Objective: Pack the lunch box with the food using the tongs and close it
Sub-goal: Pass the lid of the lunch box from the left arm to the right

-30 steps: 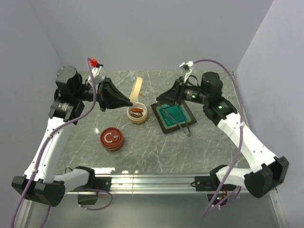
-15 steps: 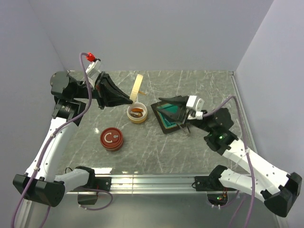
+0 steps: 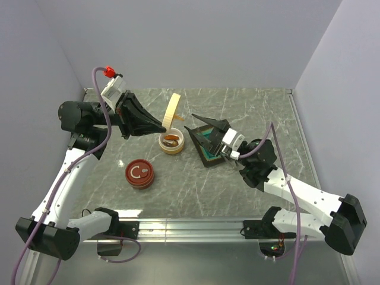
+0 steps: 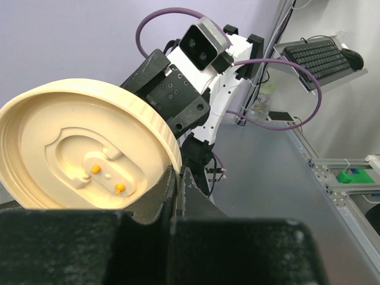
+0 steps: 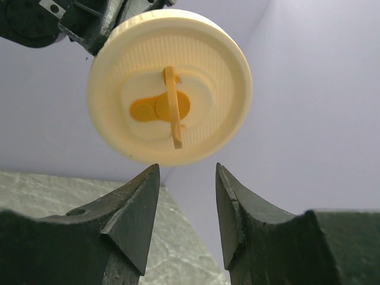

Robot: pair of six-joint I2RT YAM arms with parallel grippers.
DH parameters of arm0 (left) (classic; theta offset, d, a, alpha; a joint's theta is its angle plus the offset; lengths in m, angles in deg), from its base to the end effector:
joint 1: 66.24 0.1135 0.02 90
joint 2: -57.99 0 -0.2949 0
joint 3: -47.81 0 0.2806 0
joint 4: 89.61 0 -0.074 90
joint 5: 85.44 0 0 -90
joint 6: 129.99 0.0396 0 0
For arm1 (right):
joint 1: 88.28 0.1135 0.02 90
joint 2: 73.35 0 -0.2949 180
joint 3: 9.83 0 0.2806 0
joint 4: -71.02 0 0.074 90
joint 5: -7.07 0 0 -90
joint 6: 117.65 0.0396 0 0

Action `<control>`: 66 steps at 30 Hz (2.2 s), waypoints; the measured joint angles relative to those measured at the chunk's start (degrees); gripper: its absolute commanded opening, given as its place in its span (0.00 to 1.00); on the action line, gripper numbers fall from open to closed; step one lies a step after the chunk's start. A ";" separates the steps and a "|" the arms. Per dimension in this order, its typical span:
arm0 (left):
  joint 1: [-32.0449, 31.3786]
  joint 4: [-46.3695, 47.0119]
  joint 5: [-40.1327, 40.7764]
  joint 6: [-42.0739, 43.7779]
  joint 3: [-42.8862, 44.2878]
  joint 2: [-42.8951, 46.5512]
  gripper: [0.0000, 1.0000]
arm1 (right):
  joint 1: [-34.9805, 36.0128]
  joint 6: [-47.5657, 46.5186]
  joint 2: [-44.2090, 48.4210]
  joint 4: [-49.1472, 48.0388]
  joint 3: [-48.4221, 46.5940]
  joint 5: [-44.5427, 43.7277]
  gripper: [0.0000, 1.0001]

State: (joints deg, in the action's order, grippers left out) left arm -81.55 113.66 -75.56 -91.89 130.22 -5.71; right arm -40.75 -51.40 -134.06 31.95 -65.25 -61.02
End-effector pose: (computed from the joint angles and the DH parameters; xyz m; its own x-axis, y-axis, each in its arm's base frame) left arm 0.1972 -0.0944 0.5219 -0.1934 -0.0870 -0.9772 0.9715 -0.1562 -0.1784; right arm 0.1560 0.1923 0.4064 0.7036 0.2152 -0.6772 -0.6669 0.5292 -0.5247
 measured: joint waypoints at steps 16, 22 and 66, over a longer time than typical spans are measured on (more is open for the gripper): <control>-1.42 6.95 0.26 -5.18 -1.68 0.59 0.00 | 3.23 -2.78 -3.82 -3.06 -2.86 1.01 0.48; -1.70 8.57 0.33 -6.51 -2.69 0.57 0.00 | 3.34 -3.50 -4.11 -3.06 -2.91 1.25 0.35; -0.35 -49.64 26.18 34.21 7.52 1.03 0.75 | 4.37 -8.61 -2.38 53.07 -21.88 -12.87 0.00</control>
State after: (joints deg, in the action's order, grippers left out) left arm -81.90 64.02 -49.37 -57.68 137.74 -4.68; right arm -36.38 -60.01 -136.44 85.02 -87.12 -73.89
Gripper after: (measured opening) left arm 0.720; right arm 0.055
